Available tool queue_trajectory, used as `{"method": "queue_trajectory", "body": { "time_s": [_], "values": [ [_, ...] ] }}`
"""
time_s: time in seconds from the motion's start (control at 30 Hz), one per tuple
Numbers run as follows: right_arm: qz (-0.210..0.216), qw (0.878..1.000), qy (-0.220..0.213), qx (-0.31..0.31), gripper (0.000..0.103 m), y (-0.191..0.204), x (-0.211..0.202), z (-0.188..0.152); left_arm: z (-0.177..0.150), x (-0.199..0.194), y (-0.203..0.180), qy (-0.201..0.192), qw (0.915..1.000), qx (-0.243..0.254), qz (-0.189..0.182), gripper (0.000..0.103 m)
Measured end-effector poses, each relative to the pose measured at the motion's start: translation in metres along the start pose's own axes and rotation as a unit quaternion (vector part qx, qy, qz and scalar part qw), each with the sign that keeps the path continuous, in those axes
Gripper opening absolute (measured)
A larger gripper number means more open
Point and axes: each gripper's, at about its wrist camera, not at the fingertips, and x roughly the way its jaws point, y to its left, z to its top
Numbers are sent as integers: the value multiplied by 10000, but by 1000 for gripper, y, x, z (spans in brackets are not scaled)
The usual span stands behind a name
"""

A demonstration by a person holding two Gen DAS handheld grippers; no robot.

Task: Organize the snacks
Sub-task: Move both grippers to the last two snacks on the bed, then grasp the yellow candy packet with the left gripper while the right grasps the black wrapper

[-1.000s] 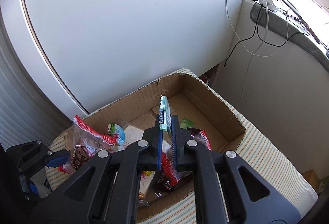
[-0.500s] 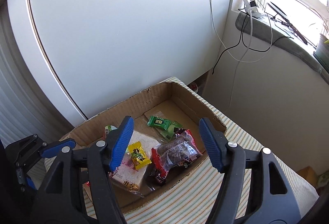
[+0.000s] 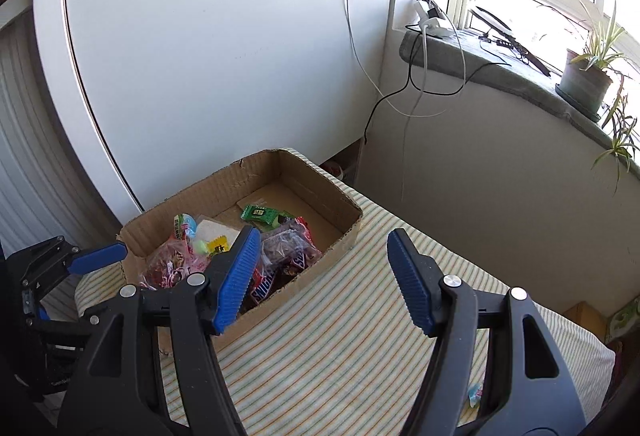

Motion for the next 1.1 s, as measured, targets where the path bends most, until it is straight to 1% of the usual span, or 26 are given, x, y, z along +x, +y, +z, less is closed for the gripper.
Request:
{"method": "queue_trajectory", "body": {
  "time_s": [0.07,0.2,0.37,0.5,0.6,0.73,0.83,0.93,1.0,1.03,1.1],
  "values": [
    [-66,10000,-24,65,69,-16,-14,-11,1,2,-10,23,9999,68,-108,48],
    [-457,9986,-38,277,69,-57,-42,-35,4,9,-32,62,9992,141,-380,48],
    [-899,9927,73,805,69,-123,-71,-68,2,25,-68,176,9969,230,-729,46],
    [-1128,9869,282,1123,69,-168,-82,-98,0,42,-100,325,9935,336,-1041,44],
    [-1167,9837,433,1299,69,-194,-82,-116,-3,53,-125,439,9902,445,-1251,44],
    [-1038,9807,610,1539,69,-224,-70,-136,-7,66,-159,626,9849,606,-1494,44],
    [-817,9783,716,1762,69,-241,-53,-146,-7,79,-184,769,9786,716,-1770,44],
    [-545,9752,857,1964,68,-253,-29,-153,-10,97,-211,886,9731,938,-1909,44],
    [-434,9739,933,2021,61,-258,-13,-155,-13,111,-229,971,9692,1084,-1988,44],
    [-384,9733,981,2041,59,-260,-5,-156,-14,118,-236,1013,9673,1108,-2042,44],
    [-337,9724,1042,2061,49,-263,8,-158,-15,133,-247,1122,9664,1132,-2016,44]
  ]
}}
